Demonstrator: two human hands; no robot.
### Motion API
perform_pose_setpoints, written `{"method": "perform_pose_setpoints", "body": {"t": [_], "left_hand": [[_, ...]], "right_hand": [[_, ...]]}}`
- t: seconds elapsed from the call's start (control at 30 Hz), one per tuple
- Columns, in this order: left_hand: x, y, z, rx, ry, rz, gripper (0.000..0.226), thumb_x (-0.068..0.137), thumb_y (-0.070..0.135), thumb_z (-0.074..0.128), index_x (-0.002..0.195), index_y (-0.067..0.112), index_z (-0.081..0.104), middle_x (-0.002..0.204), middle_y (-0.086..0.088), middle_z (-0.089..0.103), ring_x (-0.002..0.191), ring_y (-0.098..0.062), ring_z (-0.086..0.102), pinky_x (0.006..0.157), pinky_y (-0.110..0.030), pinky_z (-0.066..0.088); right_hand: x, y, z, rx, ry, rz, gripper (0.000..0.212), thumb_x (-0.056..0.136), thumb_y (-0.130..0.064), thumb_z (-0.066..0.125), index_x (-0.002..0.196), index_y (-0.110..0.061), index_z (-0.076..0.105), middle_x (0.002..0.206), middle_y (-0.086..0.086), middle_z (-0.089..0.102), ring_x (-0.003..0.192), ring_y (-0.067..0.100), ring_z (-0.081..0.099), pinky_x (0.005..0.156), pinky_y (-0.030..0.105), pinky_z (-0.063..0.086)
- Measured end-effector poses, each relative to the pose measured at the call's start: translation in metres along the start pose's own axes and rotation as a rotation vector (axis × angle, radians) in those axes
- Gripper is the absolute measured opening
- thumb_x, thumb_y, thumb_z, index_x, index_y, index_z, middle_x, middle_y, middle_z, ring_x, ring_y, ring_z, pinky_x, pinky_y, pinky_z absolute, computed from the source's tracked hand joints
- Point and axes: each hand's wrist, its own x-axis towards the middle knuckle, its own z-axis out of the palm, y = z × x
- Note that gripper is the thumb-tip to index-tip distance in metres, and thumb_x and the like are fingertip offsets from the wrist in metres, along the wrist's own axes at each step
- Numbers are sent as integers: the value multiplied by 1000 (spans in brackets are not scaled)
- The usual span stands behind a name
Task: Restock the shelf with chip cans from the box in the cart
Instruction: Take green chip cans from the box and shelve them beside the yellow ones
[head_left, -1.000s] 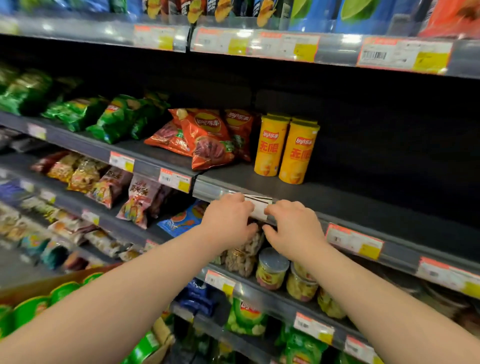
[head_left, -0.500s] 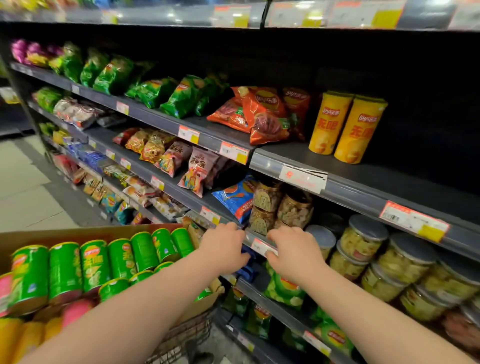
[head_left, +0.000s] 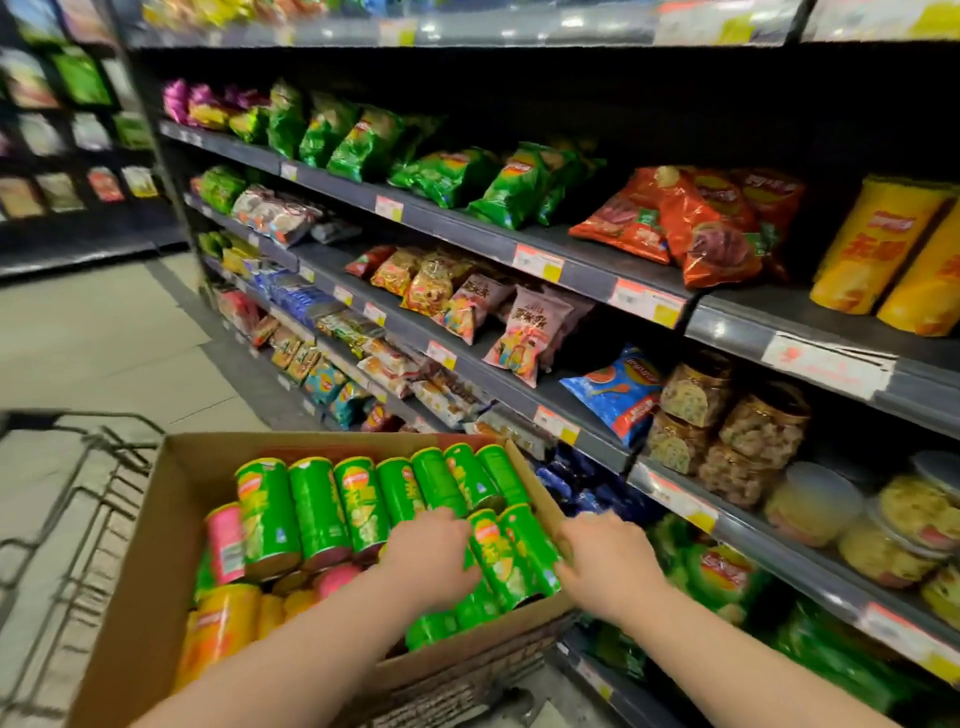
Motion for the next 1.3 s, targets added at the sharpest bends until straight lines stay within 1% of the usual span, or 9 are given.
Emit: {"method": "perform_pose_setpoints", "body": {"t": [0.07,0.17,0.37,0.57,0.7,0.93,1.1,1.23,1.3], "left_hand": [[-13,-39,11,-16,-19,-52,50,86,51,52,123,18,54,123,-7,52,118,-27,51,94,-41,46],[-32,-88,28,-50,-13,-102,44,86,49,50,117,19,57,119,-6,55,116,-27,53,92,-39,47],[-60,-159,54,-59,-62,-186,47,85,51,49,122,23,54,121,-4,54,117,-24,52,92,-36,46],[-67,-178,71,-56,-130,-232,49,88,52,46,125,20,53,127,-4,51,120,-25,50,92,-37,45],[-66,-189,84,-140,-161,-278,46,86,48,50,122,19,52,124,-4,51,116,-25,52,91,-38,47],[-64,-215,109,-276,-227,-523,55,84,50,55,128,20,42,131,-5,45,121,-25,49,95,-37,45],[-56,-224,120,-400,-277,-694,59,83,44,60,130,15,39,132,-10,43,119,-27,52,95,-35,44],[-51,-224,127,-469,-278,-783,56,82,40,60,125,13,38,129,-10,48,116,-28,54,90,-35,46],[-50,-226,129,-514,-271,-868,59,81,39,62,127,13,37,128,-9,51,117,-28,54,91,-35,46]], "right_hand": [[9,-35,8,-2,-16,-35,40,91,-40,49,128,-24,52,126,1,56,120,27,49,96,37,40],[23,-80,21,-16,-29,-78,40,90,-39,51,127,-24,52,126,2,56,120,25,49,94,35,42],[39,-139,47,-62,-127,-99,42,91,-39,50,129,-20,50,130,6,52,125,25,45,99,35,39],[51,-157,57,-97,-205,-107,41,91,-36,49,128,-19,51,127,6,55,120,27,49,98,37,42],[66,-159,65,-112,-259,-112,42,91,-37,50,130,-21,50,129,5,54,121,26,49,98,36,43],[96,-157,88,-70,-375,-113,46,90,-38,52,132,-21,46,132,3,52,121,25,51,97,36,45],[114,-148,107,3,-437,-54,64,90,-45,53,143,-17,29,139,3,46,125,24,49,96,36,45],[125,-147,116,98,-477,2,84,85,-58,56,148,-15,19,143,3,44,125,21,51,92,32,47],[131,-148,121,114,-488,15,95,81,-65,57,149,-14,15,143,3,45,124,21,51,90,32,48]]}}
